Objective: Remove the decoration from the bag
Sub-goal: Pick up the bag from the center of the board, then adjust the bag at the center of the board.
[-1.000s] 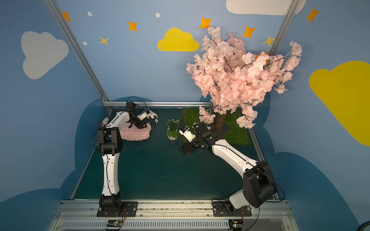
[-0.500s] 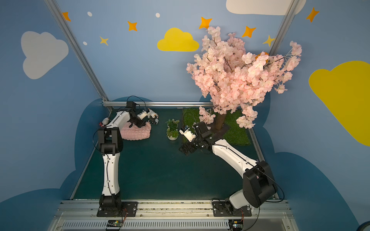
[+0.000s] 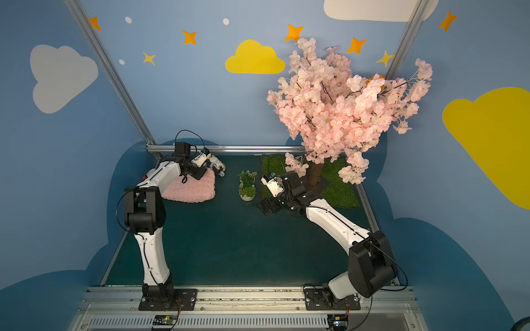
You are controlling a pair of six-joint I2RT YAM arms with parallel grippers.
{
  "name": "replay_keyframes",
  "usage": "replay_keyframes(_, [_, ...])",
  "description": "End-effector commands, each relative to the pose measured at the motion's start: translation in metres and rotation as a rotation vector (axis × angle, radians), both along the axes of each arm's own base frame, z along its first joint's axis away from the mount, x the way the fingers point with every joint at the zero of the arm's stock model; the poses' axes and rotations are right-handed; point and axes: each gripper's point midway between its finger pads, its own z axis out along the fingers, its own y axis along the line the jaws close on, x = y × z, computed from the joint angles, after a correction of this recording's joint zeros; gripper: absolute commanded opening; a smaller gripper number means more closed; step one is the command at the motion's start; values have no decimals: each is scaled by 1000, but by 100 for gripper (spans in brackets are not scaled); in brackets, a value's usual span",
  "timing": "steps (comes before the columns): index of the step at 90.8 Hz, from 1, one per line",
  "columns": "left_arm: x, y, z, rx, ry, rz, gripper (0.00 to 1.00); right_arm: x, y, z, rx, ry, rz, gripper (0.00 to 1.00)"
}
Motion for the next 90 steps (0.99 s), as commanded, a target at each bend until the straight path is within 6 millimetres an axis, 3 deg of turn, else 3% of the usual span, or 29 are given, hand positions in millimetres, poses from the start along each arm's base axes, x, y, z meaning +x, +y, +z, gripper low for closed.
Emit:
replay_keyframes(1, [4, 0, 33, -3, -128, 25, 2, 6, 8, 36, 85, -59, -3, 98])
replay_keyframes(22, [-35, -12, 70, -51, -254, 34, 2, 3, 13, 52, 130, -61, 5, 98])
replay_keyframes(41, [-87, -27, 100, -90, -379, 44, 2, -13, 17, 61, 150, -71, 42, 98])
replay_keyframes(55, [-126, -37, 105, -88, -413, 28, 2, -30, 17, 66, 139, -89, 91, 98])
replay_keyframes(69, [-168, -41, 125, -106, -466, 1, 2, -44, 15, 71, 147, -102, 125, 98])
replay_keyframes(90, [-237, -79, 131, -164, -493, -177, 2, -62, 12, 80, 155, -134, 147, 98])
